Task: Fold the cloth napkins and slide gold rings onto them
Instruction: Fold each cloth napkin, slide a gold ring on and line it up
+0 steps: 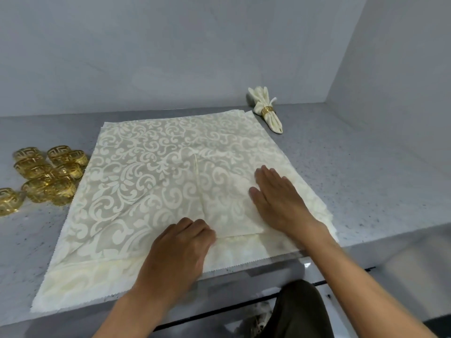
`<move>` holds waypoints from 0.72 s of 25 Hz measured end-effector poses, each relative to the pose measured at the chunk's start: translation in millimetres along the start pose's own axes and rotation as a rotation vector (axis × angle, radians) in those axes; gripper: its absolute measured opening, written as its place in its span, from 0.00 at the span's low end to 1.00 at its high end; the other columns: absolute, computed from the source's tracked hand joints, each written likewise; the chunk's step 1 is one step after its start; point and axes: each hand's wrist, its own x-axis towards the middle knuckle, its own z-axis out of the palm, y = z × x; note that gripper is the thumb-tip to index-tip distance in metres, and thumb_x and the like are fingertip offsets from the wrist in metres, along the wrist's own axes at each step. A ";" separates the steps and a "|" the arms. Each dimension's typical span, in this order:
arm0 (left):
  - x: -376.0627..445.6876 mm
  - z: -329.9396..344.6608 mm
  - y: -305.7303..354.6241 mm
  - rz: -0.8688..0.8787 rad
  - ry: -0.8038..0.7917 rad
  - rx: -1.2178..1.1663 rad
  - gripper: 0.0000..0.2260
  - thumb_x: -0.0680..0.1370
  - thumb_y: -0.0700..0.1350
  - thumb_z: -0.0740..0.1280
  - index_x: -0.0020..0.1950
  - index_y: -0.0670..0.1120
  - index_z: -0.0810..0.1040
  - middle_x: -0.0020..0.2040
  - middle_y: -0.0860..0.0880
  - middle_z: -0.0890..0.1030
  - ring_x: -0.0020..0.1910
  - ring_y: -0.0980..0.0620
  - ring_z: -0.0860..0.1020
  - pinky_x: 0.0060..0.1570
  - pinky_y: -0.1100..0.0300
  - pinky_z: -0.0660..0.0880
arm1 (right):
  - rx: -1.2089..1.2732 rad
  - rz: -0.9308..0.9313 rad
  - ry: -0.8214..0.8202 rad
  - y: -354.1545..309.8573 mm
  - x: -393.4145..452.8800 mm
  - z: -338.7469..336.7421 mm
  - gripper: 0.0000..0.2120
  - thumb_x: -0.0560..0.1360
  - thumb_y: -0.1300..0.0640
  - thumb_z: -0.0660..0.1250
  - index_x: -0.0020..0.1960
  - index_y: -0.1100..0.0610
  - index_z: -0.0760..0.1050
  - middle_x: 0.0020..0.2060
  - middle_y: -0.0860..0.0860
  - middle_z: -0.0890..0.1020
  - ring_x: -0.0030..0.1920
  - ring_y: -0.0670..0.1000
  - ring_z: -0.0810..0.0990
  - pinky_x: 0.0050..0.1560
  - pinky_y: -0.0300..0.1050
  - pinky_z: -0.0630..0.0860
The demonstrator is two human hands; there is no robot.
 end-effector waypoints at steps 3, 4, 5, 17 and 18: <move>1.7 -2.0 -0.7 0.082 -0.017 0.070 0.10 0.69 0.32 0.67 0.43 0.47 0.80 0.39 0.52 0.77 0.37 0.51 0.74 0.36 0.59 0.77 | -0.083 0.070 0.178 11.3 -21.6 -14.6 0.20 0.79 0.40 0.54 0.60 0.52 0.72 0.57 0.49 0.76 0.62 0.56 0.74 0.60 0.53 0.68; 2.2 -2.7 -1.1 0.076 -0.020 0.067 0.13 0.66 0.30 0.70 0.43 0.46 0.80 0.39 0.52 0.77 0.37 0.51 0.74 0.36 0.61 0.76 | -0.095 0.126 0.205 15.4 -32.4 -20.8 0.17 0.78 0.40 0.57 0.58 0.50 0.73 0.54 0.47 0.76 0.58 0.54 0.75 0.57 0.53 0.69; 3.8 -5.7 1.0 0.055 -0.029 0.057 0.15 0.64 0.29 0.72 0.43 0.46 0.80 0.39 0.52 0.76 0.37 0.52 0.74 0.36 0.62 0.75 | -0.100 0.152 0.209 22.1 -42.6 -23.3 0.14 0.78 0.41 0.59 0.56 0.48 0.73 0.52 0.46 0.75 0.56 0.53 0.74 0.56 0.53 0.68; 7.8 -9.8 58.8 0.052 -0.148 -0.124 0.13 0.69 0.41 0.57 0.39 0.45 0.82 0.37 0.49 0.80 0.38 0.52 0.78 0.36 0.61 0.78 | 0.560 -0.422 0.012 -44.1 -70.0 5.2 0.15 0.84 0.45 0.53 0.55 0.45 0.79 0.49 0.38 0.81 0.52 0.43 0.78 0.56 0.41 0.71; 5.3 -22.9 54.5 0.063 -0.148 -0.180 0.11 0.71 0.43 0.59 0.41 0.46 0.82 0.39 0.50 0.81 0.40 0.53 0.78 0.39 0.62 0.78 | 0.550 -0.419 0.012 -45.7 -69.1 13.9 0.19 0.84 0.43 0.50 0.51 0.46 0.79 0.45 0.40 0.81 0.49 0.45 0.78 0.54 0.47 0.72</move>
